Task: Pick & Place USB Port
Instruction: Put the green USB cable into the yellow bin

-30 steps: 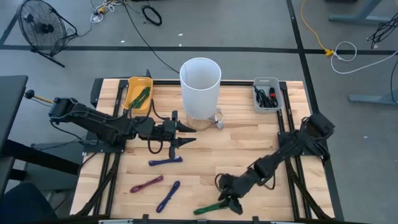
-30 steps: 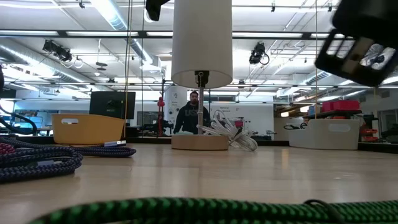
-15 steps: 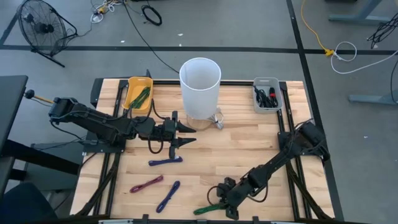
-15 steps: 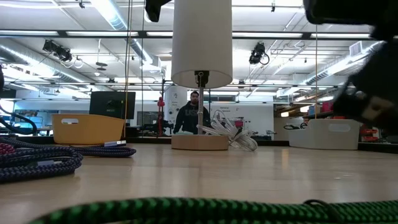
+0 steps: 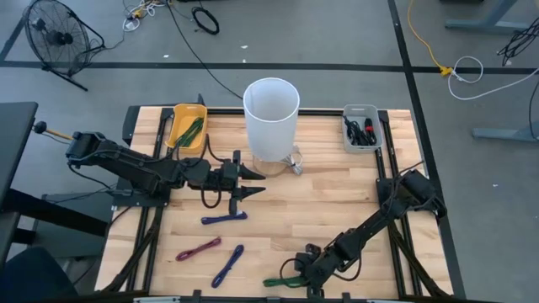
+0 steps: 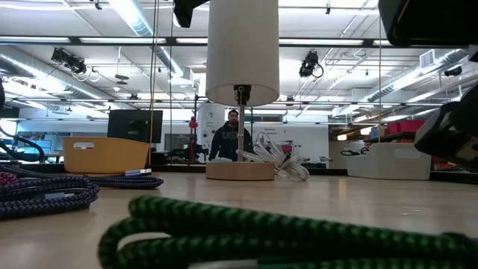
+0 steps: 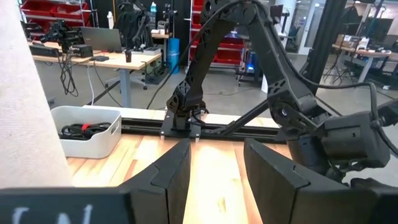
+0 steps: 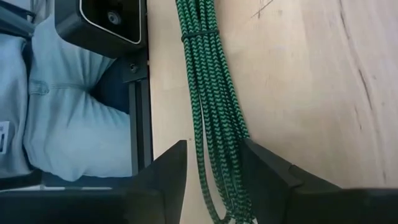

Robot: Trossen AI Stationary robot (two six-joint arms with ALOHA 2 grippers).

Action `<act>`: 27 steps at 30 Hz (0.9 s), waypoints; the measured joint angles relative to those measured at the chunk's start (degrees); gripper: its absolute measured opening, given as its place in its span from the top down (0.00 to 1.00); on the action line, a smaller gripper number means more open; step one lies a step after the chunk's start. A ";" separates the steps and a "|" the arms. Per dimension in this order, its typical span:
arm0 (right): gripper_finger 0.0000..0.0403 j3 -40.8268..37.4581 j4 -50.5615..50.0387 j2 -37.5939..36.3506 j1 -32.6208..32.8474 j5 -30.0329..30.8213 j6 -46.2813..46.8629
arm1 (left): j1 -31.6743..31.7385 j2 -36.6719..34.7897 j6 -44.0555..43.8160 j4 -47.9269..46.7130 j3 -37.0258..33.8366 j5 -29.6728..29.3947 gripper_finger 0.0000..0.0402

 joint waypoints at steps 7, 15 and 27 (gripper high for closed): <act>0.76 0.00 -2.03 0.00 0.00 1.18 0.34 | -0.01 0.00 -0.02 -0.43 0.00 -0.01 0.61; 0.98 1.60 -2.61 0.17 0.12 -0.73 -2.24 | 0.00 0.00 -0.03 -0.59 0.00 -0.01 0.61; 0.99 21.57 -37.30 -4.10 -2.21 15.90 -9.05 | 0.01 0.00 -0.14 -0.33 0.00 -0.01 0.61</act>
